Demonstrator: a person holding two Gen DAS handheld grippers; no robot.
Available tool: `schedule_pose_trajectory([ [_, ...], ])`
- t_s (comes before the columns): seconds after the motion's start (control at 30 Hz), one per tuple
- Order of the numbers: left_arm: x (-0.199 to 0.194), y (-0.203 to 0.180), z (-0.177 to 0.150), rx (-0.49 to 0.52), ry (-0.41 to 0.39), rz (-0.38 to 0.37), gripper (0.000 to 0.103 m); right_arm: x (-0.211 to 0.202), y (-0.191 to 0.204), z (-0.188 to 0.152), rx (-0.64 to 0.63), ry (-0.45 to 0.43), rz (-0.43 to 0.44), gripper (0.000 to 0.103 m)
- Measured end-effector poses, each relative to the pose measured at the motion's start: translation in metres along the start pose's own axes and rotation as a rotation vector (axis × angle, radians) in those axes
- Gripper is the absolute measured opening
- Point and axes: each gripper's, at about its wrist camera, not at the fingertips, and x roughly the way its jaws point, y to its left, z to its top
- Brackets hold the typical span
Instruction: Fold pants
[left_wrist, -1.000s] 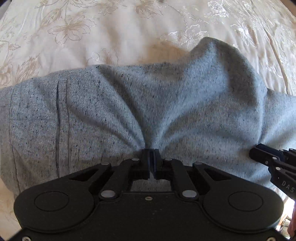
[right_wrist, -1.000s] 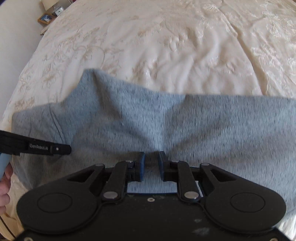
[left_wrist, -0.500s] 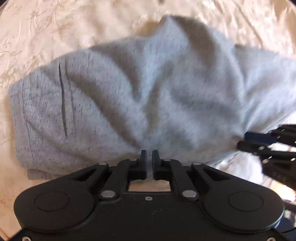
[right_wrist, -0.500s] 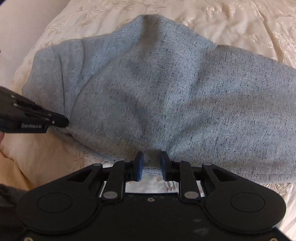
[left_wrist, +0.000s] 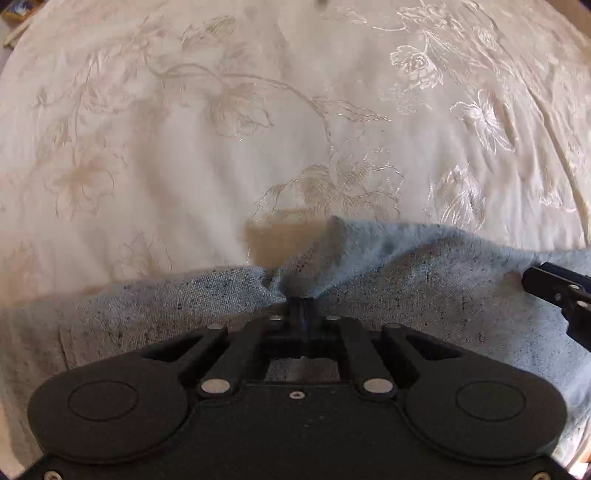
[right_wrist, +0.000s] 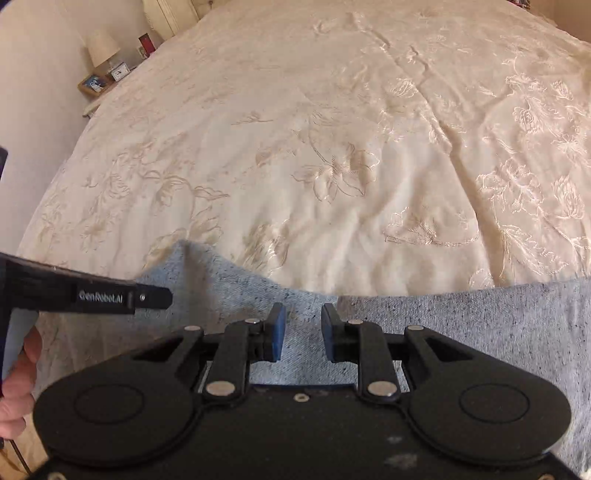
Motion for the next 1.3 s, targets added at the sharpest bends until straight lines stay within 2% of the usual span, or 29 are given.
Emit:
schedule_pose_trajectory([
  [0.07,-0.004,0.010,-0.001,-0.049,0.001,-0.029,0.011,0.015,-0.014,0.003,-0.013,0.019,-0.072,0.022],
  [0.17,-0.023,0.009,-0.007,-0.077,-0.035,0.011,0.011,0.018,-0.033,0.005,-0.015,-0.012,-0.177,0.021],
  [0.23,-0.043,0.001,-0.021,-0.050,-0.081,0.029,0.011,0.006,-0.041,0.006,0.022,-0.030,-0.158,0.022],
  [0.3,-0.058,-0.006,-0.040,-0.027,-0.097,-0.008,0.015,-0.013,-0.043,-0.003,0.038,-0.051,-0.117,0.022],
  [0.4,-0.061,-0.014,-0.084,0.017,-0.050,-0.057,0.016,-0.038,-0.043,-0.035,0.037,-0.044,-0.080,0.022],
  [0.53,-0.043,-0.020,-0.141,0.060,0.054,-0.008,0.016,-0.059,-0.051,-0.091,0.056,0.032,-0.086,0.022],
  [0.6,-0.049,-0.021,-0.154,0.058,0.029,-0.005,0.016,-0.060,-0.056,-0.117,0.070,0.103,-0.086,0.022],
  [0.67,-0.059,-0.027,-0.151,0.060,0.019,0.018,0.016,-0.073,-0.056,-0.135,0.046,0.097,-0.078,0.022],
  [0.73,-0.069,-0.032,-0.142,0.034,-0.008,0.024,0.016,-0.085,-0.057,-0.137,0.033,0.092,-0.072,0.022],
  [0.83,-0.085,-0.051,-0.125,0.002,-0.067,0.008,0.016,-0.106,-0.070,-0.128,0.059,-0.007,-0.068,0.023],
  [0.9,-0.090,-0.071,-0.114,-0.013,-0.082,-0.004,0.016,-0.116,-0.089,-0.118,0.088,-0.067,-0.110,0.023],
  [1.0,-0.090,-0.107,-0.102,-0.029,-0.088,-0.026,0.016,-0.114,-0.136,-0.103,0.160,-0.095,-0.179,0.023],
  [1.07,-0.090,-0.132,-0.103,-0.019,-0.095,-0.021,0.016,-0.111,-0.175,-0.105,0.192,-0.078,-0.249,0.023],
  [1.13,-0.088,-0.161,-0.105,-0.009,-0.090,-0.012,0.016,-0.100,-0.212,-0.115,0.238,0.041,-0.304,0.023],
  [1.2,-0.086,-0.189,-0.103,0.002,-0.086,-0.032,0.016,-0.106,-0.250,-0.133,0.336,0.106,-0.262,0.023],
  [1.3,-0.075,-0.238,-0.094,0.029,-0.098,-0.039,0.016,-0.142,-0.292,-0.146,0.409,0.040,-0.198,0.023],
])
